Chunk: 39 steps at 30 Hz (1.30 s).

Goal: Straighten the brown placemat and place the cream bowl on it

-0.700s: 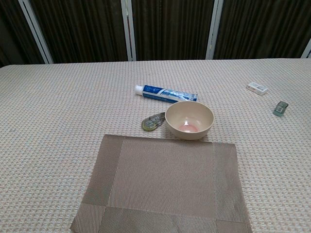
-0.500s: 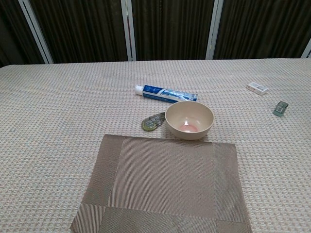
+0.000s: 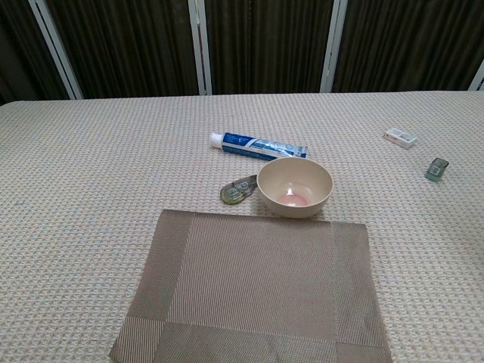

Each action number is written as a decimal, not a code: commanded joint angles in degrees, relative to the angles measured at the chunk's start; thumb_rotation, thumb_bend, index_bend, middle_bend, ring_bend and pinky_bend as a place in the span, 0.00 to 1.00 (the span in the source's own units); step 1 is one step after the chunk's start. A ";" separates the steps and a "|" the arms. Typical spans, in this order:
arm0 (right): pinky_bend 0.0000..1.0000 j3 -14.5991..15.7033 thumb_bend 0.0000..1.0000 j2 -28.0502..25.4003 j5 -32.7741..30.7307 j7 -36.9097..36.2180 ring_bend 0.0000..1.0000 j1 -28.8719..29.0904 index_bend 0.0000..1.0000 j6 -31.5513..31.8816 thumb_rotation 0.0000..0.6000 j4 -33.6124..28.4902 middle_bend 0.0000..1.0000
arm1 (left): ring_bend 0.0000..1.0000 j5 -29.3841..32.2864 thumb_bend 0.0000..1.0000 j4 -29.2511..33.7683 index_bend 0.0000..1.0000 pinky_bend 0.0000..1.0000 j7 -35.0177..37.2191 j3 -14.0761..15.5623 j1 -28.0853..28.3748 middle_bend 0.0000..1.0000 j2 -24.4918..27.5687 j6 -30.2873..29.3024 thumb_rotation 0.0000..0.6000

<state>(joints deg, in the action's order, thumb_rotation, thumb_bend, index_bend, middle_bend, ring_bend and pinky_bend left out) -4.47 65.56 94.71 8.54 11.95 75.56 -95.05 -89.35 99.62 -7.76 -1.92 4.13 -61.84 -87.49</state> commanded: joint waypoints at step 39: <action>0.00 -6.59 0.35 26.78 -14.21 13.04 0.00 25.66 0.77 -22.81 1.00 15.53 0.00 | 0.00 7.05 0.00 -2.49 0.00 0.00 -2.07 -1.81 1.84 0.00 -1.92 4.24 1.00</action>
<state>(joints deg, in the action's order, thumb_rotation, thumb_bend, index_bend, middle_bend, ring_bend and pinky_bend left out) -10.96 92.05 79.35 24.09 37.95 51.10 -80.24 -82.30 97.13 -9.84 -3.73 5.97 -63.77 -83.25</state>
